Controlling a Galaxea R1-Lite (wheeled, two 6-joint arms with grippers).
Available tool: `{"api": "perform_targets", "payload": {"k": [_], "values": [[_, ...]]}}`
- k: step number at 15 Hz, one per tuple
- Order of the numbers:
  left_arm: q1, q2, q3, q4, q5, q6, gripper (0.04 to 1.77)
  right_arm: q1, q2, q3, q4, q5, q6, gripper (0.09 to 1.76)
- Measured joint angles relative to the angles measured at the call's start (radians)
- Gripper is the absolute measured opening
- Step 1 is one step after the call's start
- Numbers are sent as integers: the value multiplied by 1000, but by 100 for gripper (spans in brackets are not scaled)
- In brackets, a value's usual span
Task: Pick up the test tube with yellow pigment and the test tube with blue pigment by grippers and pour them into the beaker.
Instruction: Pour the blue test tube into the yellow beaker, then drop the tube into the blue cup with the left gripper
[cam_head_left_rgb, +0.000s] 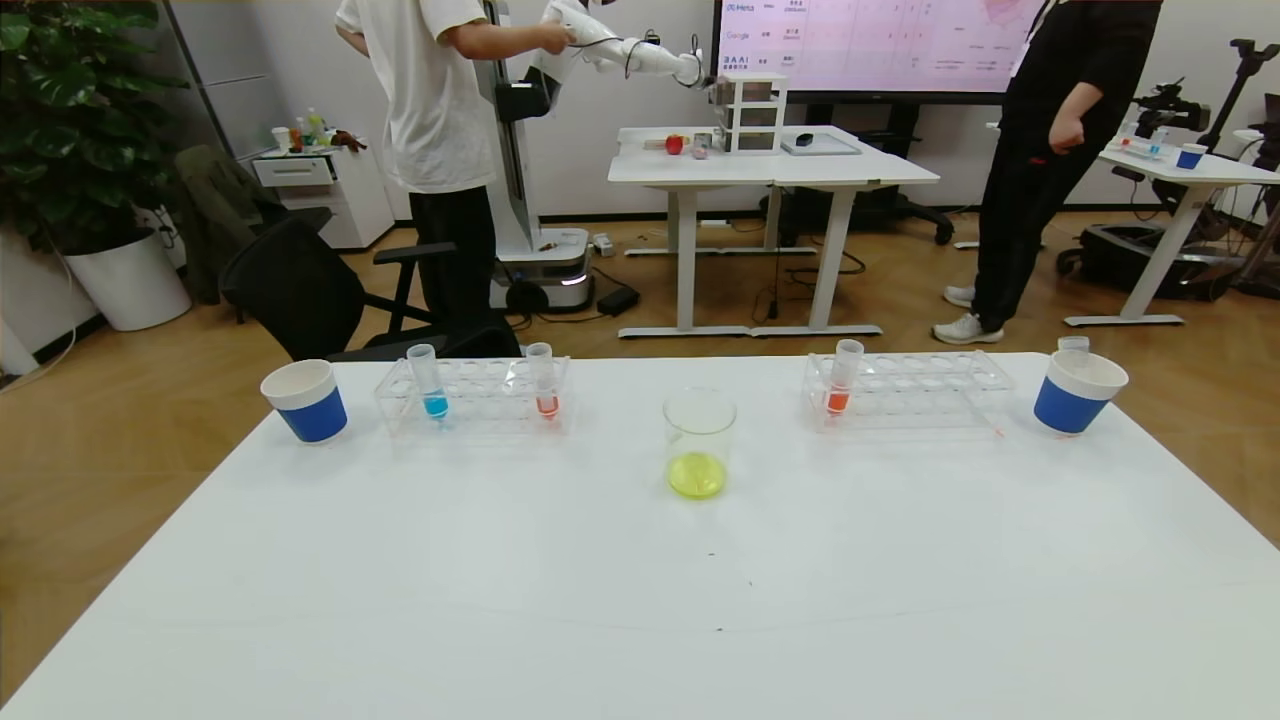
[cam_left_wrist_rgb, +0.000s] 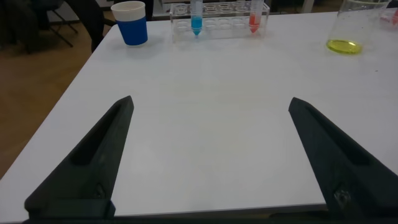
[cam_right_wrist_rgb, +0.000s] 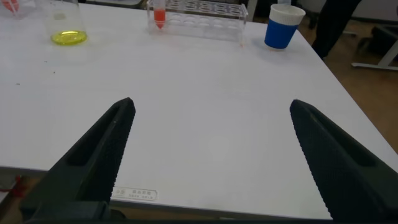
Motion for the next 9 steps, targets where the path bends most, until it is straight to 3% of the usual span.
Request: {"api": "perform_targets", "payload": {"k": [6,9], "values": [[0,0,-3,-5,0,-12,174,0,0,0,0,0,1,174],[-1,40,-111,-7,-9,-12,174,0,0,0,0,0,1,174]]}}
